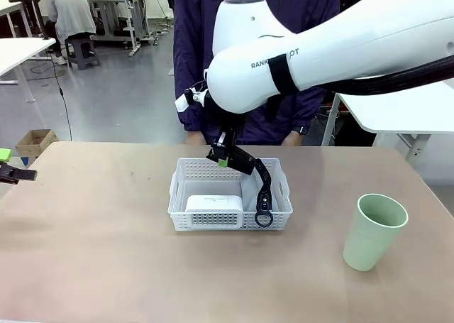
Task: Efficiently arrange items inside the basket to fit them all.
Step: Pick up the Stapler and place it inside the Organizing basket.
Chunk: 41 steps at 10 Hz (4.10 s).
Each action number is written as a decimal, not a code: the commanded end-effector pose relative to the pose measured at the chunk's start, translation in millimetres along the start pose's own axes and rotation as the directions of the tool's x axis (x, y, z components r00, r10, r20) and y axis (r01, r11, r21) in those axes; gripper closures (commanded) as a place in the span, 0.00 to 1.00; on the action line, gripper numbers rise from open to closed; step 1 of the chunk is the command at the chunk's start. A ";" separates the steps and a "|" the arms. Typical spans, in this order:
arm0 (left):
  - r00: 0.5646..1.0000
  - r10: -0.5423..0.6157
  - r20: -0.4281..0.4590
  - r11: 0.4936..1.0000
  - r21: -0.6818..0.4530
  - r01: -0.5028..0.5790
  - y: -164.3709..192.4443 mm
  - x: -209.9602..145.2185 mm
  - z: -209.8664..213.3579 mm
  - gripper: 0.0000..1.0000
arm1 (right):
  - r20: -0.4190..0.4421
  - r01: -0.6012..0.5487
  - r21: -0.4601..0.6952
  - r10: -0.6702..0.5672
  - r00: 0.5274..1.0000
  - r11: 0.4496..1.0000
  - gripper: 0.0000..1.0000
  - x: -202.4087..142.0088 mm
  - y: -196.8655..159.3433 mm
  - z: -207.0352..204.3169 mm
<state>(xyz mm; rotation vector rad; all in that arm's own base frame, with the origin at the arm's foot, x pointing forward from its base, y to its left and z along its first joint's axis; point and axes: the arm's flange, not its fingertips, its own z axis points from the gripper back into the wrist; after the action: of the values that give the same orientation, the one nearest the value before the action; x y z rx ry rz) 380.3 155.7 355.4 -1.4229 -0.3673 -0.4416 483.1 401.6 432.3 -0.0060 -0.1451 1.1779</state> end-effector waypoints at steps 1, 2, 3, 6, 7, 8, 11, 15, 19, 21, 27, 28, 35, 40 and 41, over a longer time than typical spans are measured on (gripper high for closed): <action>1.000 0.007 -0.001 1.000 0.006 -0.007 -3.1 -1.1 -1.7 0.00 | 0.025 -0.034 0.015 0.034 0.999 0.999 0.63 7.3 -4.9 -10.5; 1.000 0.007 -0.001 1.000 0.006 -0.007 -3.1 -1.1 -1.7 0.00 | 0.034 -0.067 0.053 0.065 0.997 0.996 0.63 12.7 -6.5 -24.9; 1.000 0.007 -0.001 1.000 0.006 -0.007 -3.1 -1.1 -1.7 0.00 | 0.041 -0.074 0.072 0.071 0.997 0.995 0.63 15.1 -4.7 -37.6; 1.000 0.007 -0.001 1.000 0.006 -0.007 -3.1 -1.1 -1.7 0.00 | 0.060 -0.093 0.082 0.089 0.994 0.992 0.63 20.3 -1.5 -64.1; 1.000 0.007 -0.001 1.000 0.006 -0.007 -3.1 -1.1 -1.7 0.00 | 0.052 -0.104 0.071 0.101 0.994 0.992 0.63 23.5 -3.1 -72.4; 1.000 0.007 -0.001 1.000 0.006 -0.007 -3.1 -1.1 -1.7 0.00 | 0.051 -0.140 0.090 0.136 0.989 0.986 0.63 26.0 -6.5 -80.4; 1.000 0.007 -0.001 1.000 0.006 -0.007 -3.1 -1.1 -1.7 0.00 | 0.059 -0.172 0.137 0.165 0.985 0.976 0.63 30.4 -15.6 -95.8; 1.000 0.007 -0.001 1.000 0.006 -0.007 -3.1 -1.1 -1.7 0.00 | 0.052 -0.195 0.160 0.189 0.981 0.968 0.46 37.7 -19.2 -105.0; 1.000 0.007 -0.001 1.000 0.006 -0.007 -3.1 -1.1 -1.7 0.00 | 0.046 -0.210 0.168 0.205 0.978 0.963 0.00 35.4 -21.1 -108.2; 1.000 0.007 -0.001 1.000 0.006 -0.007 -3.1 -1.1 -1.7 0.00 | 0.057 -0.211 0.165 0.204 0.977 0.963 0.00 32.3 -20.5 -106.3; 1.000 0.007 -0.001 1.000 0.006 -0.007 -3.1 -1.1 -1.7 0.00 | 0.232 -0.109 0.091 0.086 0.969 0.990 0.00 -82.9 -0.3 1.0; 1.000 0.007 -0.001 1.000 0.006 -0.007 -3.1 -1.1 -1.7 0.00 | 0.299 -0.072 0.140 0.027 0.954 0.988 0.00 -121.0 -4.8 15.9; 1.000 0.007 -0.001 1.000 0.006 -0.007 -3.1 -1.1 -1.7 0.00 | 0.413 0.155 0.783 -0.690 0.595 0.602 0.00 -416.6 -87.1 3.9; 1.000 0.007 -0.001 1.000 0.006 -0.007 -3.1 -1.1 -1.7 0.00 | 0.292 -0.029 0.956 -0.945 0.144 0.291 0.00 -502.0 -107.9 -65.4; 1.000 0.007 -0.001 1.000 0.006 -0.007 -3.1 -1.1 -1.7 0.00 | 0.222 -0.055 0.975 -0.966 0.137 0.216 0.00 -503.5 -113.6 -77.9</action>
<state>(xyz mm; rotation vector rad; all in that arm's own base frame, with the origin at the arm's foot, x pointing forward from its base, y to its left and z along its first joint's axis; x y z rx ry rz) 379.7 156.6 355.5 -1.4222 -0.3694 -0.4394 396.4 -106.9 311.4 1.5712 -0.4566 0.0520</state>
